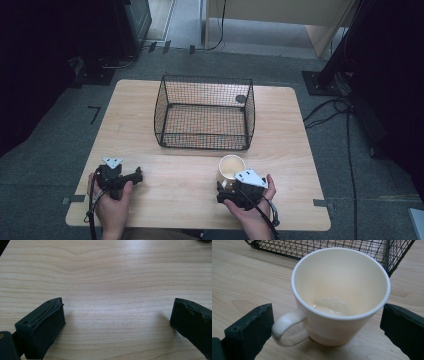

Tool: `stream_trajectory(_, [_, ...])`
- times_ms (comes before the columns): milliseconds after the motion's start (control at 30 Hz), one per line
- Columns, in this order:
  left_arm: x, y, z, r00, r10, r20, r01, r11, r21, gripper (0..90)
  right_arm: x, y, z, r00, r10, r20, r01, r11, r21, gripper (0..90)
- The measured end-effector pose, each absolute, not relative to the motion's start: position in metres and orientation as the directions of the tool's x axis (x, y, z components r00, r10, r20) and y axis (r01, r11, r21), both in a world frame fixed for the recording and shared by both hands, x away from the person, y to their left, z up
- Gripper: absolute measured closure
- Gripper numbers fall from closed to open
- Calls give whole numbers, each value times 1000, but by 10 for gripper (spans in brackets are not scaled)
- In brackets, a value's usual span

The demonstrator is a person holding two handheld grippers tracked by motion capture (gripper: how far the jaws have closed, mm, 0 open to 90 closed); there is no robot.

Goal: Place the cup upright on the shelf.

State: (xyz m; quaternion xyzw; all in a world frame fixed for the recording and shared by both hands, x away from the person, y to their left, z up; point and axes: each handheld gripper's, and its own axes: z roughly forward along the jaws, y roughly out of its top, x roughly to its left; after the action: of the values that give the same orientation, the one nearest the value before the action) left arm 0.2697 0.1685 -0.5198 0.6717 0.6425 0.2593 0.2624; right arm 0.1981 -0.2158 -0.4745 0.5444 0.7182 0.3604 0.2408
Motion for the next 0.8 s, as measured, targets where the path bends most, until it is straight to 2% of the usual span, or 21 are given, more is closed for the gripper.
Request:
stream_trajectory(167, [270,168,-520,40,999,11,727,-37,686,0,195,-226,-480,-299,953,52,618,152,771,0])
stream_trajectory(233, [270,168,-520,40,999,11,727,-37,686,0,193,-237,-482,-307,949,77,618,137,774,64])
stream_trajectory(267, [270,168,-520,40,999,11,727,-37,686,0,193,-237,-482,-307,949,77,618,137,774,64])
stream_trajectory(400, [270,168,-520,40,999,11,727,-37,686,0,189,-255,-482,-328,941,80,597,141,790,305])
stream_trajectory(433, [270,168,-520,40,999,11,727,-37,686,0,189,-255,-482,-328,941,80,597,141,790,305])
stream_trajectory(467, [270,168,-520,40,999,11,727,-37,686,0,189,-261,-482,-334,940,76,590,145,795,404])
stream_trajectory(500, [270,168,-520,40,999,11,727,-37,686,0,189,-263,-482,-340,937,76,589,149,795,458])
stream_trajectory(533, [270,168,-520,40,999,11,727,-37,686,0,189,-263,-482,-340,937,76,589,149,795,458])
stream_trajectory(600, [270,168,-520,40,999,11,727,-37,686,0,190,-265,-482,-394,913,106,589,163,792,611])
stream_trajectory(800, [270,169,-520,41,999,11,727,-37,686,0,194,-263,-482,-420,895,149,598,150,787,731])
